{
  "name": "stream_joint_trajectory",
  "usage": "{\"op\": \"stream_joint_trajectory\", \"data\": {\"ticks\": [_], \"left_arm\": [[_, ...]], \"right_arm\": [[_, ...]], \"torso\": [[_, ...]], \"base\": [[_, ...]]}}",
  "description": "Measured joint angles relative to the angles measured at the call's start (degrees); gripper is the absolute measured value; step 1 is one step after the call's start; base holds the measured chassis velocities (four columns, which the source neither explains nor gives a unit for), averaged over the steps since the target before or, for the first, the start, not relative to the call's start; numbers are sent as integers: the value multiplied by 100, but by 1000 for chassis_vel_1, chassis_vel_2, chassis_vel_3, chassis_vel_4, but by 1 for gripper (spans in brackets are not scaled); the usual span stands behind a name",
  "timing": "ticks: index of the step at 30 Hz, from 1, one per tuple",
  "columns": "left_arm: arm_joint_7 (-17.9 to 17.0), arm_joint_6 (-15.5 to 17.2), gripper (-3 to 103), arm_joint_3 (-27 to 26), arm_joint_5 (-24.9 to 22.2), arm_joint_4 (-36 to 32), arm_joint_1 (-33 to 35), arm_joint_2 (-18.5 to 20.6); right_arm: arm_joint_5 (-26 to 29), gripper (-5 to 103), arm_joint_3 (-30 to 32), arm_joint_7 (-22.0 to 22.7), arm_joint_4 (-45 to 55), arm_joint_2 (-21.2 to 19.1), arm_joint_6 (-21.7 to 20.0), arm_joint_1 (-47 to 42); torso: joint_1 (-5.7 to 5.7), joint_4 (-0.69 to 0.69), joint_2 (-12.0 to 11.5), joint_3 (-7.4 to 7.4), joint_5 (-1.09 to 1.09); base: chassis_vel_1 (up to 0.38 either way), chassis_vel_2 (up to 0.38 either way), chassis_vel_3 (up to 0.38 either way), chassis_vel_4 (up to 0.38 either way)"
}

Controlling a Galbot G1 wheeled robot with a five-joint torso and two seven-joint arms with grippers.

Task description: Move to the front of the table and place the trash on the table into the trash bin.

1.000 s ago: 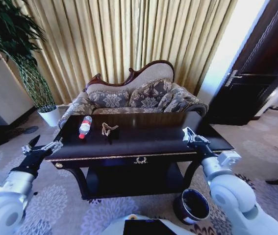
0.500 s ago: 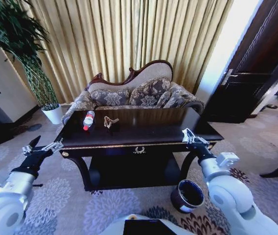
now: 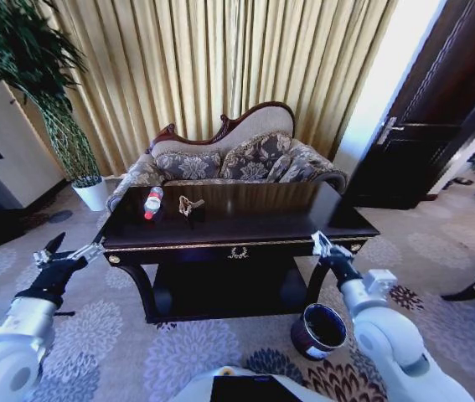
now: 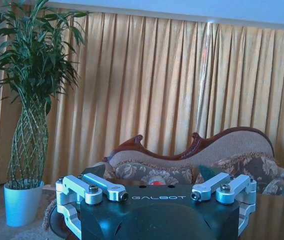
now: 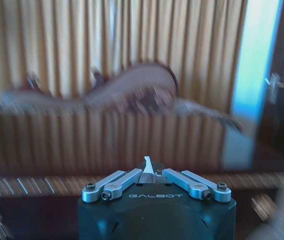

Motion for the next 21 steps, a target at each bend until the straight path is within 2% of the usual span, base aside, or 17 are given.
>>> {"op": "stream_joint_trajectory", "data": {"ticks": [3, 4, 8, 14, 17, 19, 21], "left_arm": [[3, 7, 100, 18, 1, 0, 2, -11], [3, 7, 100, 18, 1, 0, 2, -11], [13, -48, 100, -45, 1, 0, 76, -39], [24, -125, 100, -72, 0, 0, 127, -90], [31, -126, 100, -46, -10, 0, 100, -155], [48, -119, 100, -25, -30, 0, 37, -199], [55, -112, 100, -26, -41, 0, 26, -200]], "right_arm": [[-488, 0, -55, -158, -848, 77, 142, -1], [-488, 0, -55, -158, -848, 77, 142, -1], [-744, 0, -304, -200, -2028, 170, 249, 343], [-666, 0, -546, -43, -2812, 210, 235, 819], [-769, 0, -614, -17, -3102, 190, 217, 1060], [-1090, 0, -686, -17, -3462, 143, 184, 1301], [-1170, 0, -726, -17, -3621, 111, 172, 1393]], "torso": [[-1, 0, 0, 0, 0], [-1, 0, 0, 0, 0], [0, 2, 0, 0, 2], [0, 2, 0, 0, 0], [0, 3, 0, 0, 0], [0, 2, 0, 0, -1], [0, 1, 0, 0, 0]], "base": [[0, 0, 0, 0], [0, 0, 0, 0], [0, 0, 0, 0], [0, 0, 0, 0], [0, 0, 0, 0], [0, 0, 0, 0], [0, 0, 0, 0]]}}
